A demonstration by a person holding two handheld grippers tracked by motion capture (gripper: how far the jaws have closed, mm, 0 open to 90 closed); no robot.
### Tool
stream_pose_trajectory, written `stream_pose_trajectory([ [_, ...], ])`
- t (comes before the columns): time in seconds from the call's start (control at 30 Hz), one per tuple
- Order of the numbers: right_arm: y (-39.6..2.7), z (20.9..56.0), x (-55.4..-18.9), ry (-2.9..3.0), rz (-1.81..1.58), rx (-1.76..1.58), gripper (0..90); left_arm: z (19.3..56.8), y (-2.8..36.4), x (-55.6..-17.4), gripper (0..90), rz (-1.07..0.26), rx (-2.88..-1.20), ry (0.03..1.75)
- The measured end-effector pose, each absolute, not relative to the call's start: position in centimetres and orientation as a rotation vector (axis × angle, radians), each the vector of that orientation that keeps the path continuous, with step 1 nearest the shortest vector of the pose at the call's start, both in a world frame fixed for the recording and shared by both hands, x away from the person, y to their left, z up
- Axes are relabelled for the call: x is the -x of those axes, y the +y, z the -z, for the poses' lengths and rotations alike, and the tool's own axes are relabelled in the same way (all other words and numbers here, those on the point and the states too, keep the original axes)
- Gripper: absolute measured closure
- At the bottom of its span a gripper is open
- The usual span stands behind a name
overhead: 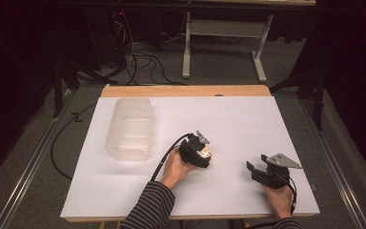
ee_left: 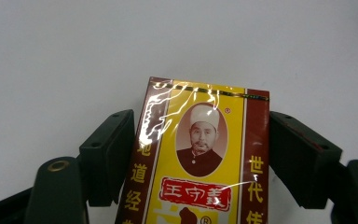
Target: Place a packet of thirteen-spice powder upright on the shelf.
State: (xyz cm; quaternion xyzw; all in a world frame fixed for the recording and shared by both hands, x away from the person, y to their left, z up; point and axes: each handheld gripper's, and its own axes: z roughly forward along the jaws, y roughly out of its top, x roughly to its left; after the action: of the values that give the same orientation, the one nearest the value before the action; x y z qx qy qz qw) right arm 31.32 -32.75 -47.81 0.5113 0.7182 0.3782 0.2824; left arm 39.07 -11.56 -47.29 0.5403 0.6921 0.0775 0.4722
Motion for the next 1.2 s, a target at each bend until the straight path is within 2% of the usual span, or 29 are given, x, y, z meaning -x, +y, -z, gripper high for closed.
stream_pose_trajectory([
  [0.73, -32.8, 47.8, -31.4, 1.93, -1.007, -1.365, 33.0, 47.2, -11.0, -38.9, 32.3, -0.198, -1.354, 1.673],
  [1.2, -32.8, 47.8, -31.4, 1.93, -1.005, -1.368, 32.7, 44.5, -9.7, -38.3, 32.9, -0.204, -1.239, 1.649],
])
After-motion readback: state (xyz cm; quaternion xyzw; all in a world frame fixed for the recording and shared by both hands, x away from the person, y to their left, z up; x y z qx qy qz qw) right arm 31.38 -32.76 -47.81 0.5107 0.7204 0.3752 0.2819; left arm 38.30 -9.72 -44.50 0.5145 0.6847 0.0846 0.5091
